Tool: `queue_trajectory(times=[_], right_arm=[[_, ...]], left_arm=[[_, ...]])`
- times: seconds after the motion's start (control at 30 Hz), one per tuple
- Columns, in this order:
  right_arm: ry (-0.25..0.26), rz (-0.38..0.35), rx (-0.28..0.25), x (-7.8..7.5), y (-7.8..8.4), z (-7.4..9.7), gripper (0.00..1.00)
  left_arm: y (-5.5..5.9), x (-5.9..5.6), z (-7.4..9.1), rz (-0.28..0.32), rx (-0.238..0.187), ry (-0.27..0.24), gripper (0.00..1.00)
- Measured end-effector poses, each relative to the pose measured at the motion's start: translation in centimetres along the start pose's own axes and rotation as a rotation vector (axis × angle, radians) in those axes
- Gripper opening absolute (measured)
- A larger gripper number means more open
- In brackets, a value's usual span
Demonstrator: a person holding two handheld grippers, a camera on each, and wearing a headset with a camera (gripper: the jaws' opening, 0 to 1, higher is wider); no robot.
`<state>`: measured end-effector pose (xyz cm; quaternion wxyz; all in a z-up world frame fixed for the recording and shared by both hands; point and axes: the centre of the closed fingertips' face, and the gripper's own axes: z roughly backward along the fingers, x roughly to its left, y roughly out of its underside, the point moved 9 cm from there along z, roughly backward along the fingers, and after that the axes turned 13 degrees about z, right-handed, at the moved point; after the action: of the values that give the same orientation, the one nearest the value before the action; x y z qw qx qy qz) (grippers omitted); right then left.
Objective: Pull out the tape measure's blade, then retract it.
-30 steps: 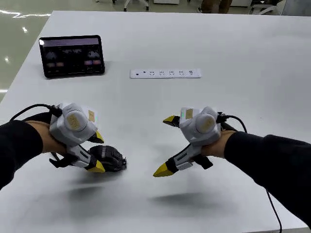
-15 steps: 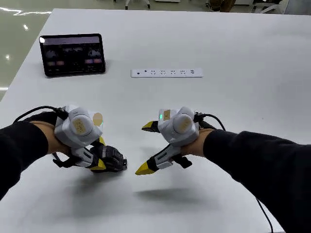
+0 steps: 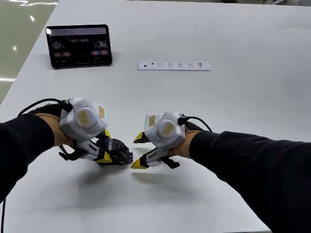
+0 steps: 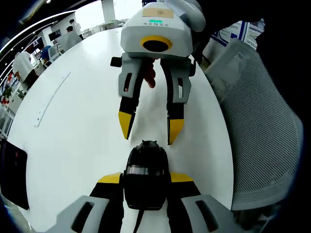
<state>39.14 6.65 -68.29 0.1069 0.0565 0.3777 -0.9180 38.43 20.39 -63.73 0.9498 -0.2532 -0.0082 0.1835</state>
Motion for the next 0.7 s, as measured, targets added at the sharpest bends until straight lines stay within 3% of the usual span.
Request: queue_trajectory(times=[0.27,0.7], right_arm=[[-0.007,0.019,0.010,-0.09,0.17,-0.39,0.19],[-0.042,0.055,0.031,-0.11,0.03,-0.90,0.10]], left_arm=[[0.02,0.20,-0.11,-0.003,0.002,0.003,0.30],[0.00,-0.08,-0.02,-0.005,-0.004,-0.005,0.30]])
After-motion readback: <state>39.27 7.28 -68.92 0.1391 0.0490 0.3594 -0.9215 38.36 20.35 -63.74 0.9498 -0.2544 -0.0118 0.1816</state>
